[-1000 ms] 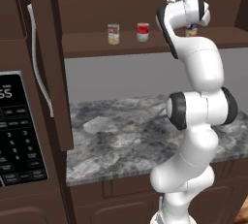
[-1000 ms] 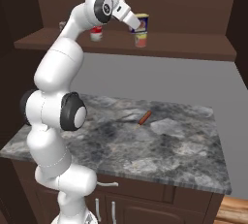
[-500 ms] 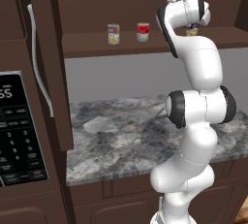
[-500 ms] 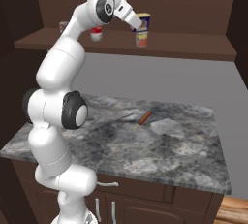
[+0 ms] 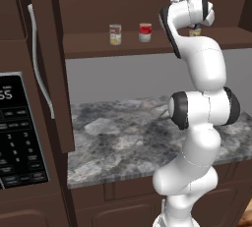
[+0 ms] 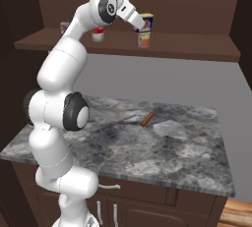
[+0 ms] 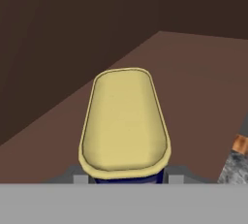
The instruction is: Stack two cans on top of the other two cans in the cabinet.
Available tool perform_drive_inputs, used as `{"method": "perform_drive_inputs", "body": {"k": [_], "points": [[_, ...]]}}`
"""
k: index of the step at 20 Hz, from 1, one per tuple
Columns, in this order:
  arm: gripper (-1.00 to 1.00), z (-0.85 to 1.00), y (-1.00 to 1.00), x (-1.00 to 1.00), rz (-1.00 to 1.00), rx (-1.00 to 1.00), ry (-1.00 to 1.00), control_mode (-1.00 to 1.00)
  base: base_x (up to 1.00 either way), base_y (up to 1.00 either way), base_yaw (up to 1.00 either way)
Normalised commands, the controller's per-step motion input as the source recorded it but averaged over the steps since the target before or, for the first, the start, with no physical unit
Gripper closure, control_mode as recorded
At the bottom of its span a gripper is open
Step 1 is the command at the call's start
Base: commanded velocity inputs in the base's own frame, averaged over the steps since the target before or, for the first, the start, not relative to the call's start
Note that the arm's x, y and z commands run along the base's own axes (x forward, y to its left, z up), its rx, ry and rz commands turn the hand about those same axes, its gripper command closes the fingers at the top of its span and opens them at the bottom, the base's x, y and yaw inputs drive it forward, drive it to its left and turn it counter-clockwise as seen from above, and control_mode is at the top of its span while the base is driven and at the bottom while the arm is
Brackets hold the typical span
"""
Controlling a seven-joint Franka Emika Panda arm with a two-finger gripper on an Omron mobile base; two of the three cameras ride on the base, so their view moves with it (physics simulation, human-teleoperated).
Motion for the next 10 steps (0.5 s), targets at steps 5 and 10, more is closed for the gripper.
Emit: {"method": "perform_drive_inputs", "body": {"k": [5, 10], "points": [[1.00, -0.09, 0.00, 0.00, 0.00, 0.00, 0.00, -1.00, 0.00, 0.00, 0.00], [1.00, -0.16, 0.00, 0.01, -0.02, -0.02, 0.00, -1.00, 0.00, 0.00, 0.00]]}}
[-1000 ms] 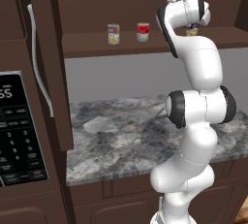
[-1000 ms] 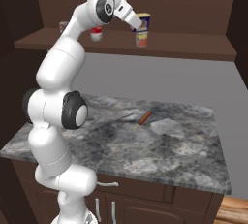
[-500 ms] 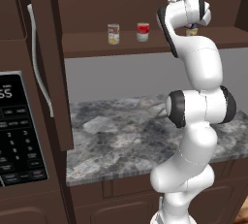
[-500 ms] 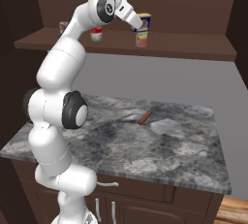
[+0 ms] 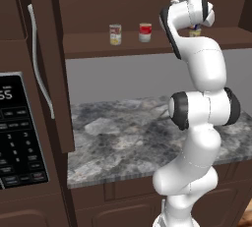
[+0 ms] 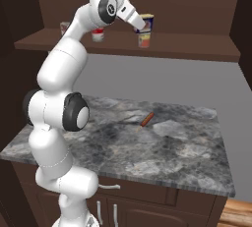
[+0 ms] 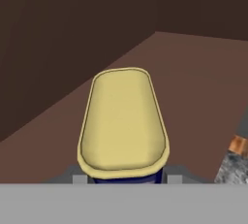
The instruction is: Stack two cans on top of the other two cans in the cabinet.
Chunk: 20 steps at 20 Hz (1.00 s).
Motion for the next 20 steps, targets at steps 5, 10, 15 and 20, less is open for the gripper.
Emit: {"method": "perform_drive_inputs", "body": {"k": [5, 10, 15, 20], "points": [[-1.00, -0.18, 0.00, 0.05, -0.01, -0.03, 0.00, -1.00, 0.00, 0.00, 0.00], [-1.00, -0.12, 0.00, 0.06, 0.00, -0.01, 0.00, -1.00, 0.00, 0.00, 0.00], [-1.00, -0.01, 0.02, 0.00, 0.00, 0.00, 0.00, -1.00, 0.00, 0.00, 0.00], [-1.00, -0.02, 0.10, -0.23, -0.02, 0.00, -0.01, -1.00, 0.00, 0.00, 0.00]]}}
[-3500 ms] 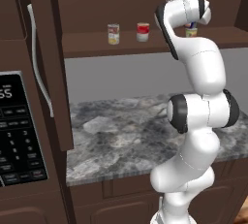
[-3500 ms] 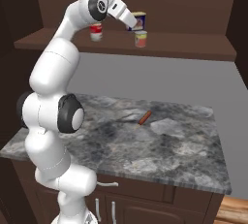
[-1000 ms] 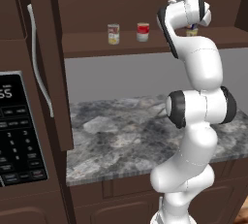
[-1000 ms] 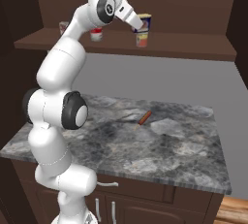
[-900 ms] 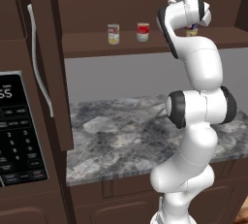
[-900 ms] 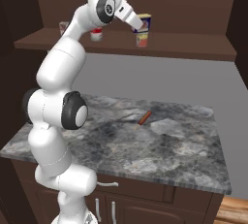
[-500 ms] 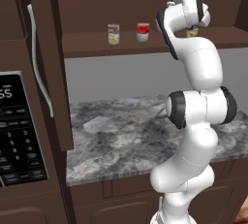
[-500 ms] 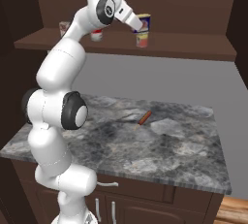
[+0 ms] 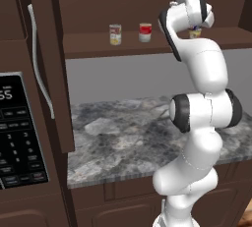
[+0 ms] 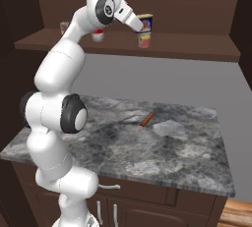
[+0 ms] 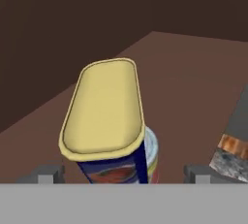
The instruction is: Stack two cans on top of the other two cans in the cabinet.
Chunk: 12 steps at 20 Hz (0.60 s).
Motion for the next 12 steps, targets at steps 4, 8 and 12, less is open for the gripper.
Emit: {"method": "perform_drive_inputs", "body": {"k": [4, 8, 12], "points": [[-1.00, -0.06, 0.29, -0.34, -0.02, -0.03, -0.07, -1.00, 0.00, 0.00, 0.00], [-1.00, -0.10, 0.37, -0.33, 0.00, -0.02, -0.06, -1.00, 0.00, 0.00, 0.00], [-1.00, 0.00, 0.37, -0.45, 0.09, 0.00, -0.02, -1.00, 0.00, 0.00, 0.00]]}}
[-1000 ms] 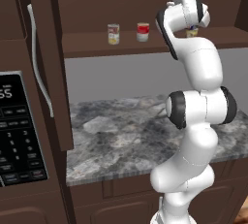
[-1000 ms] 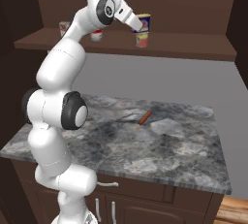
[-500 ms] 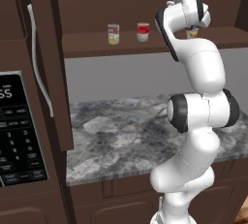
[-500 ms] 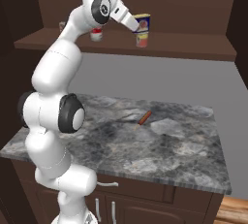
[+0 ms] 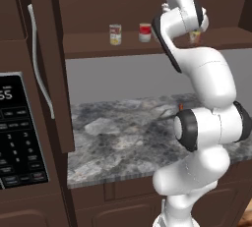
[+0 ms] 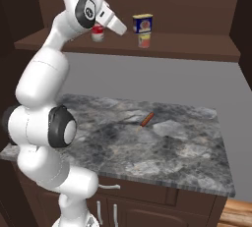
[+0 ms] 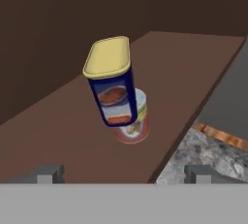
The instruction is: Stack two cans on top of the other two cans in the cabinet.
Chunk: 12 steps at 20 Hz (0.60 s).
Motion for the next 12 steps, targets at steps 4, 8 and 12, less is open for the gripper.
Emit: {"method": "perform_drive_inputs", "body": {"k": [4, 8, 12], "points": [[-1.00, 0.00, 0.36, -0.48, 0.29, 0.00, 0.00, -1.00, 0.00, 0.00, 0.00], [-1.00, 0.00, 0.38, -0.46, 0.44, -0.01, 0.03, -1.00, 0.00, 0.00, 0.00], [-1.00, -0.07, 0.34, -0.35, 0.52, 0.00, 0.06, -1.00, 0.00, 0.00, 0.00]]}}
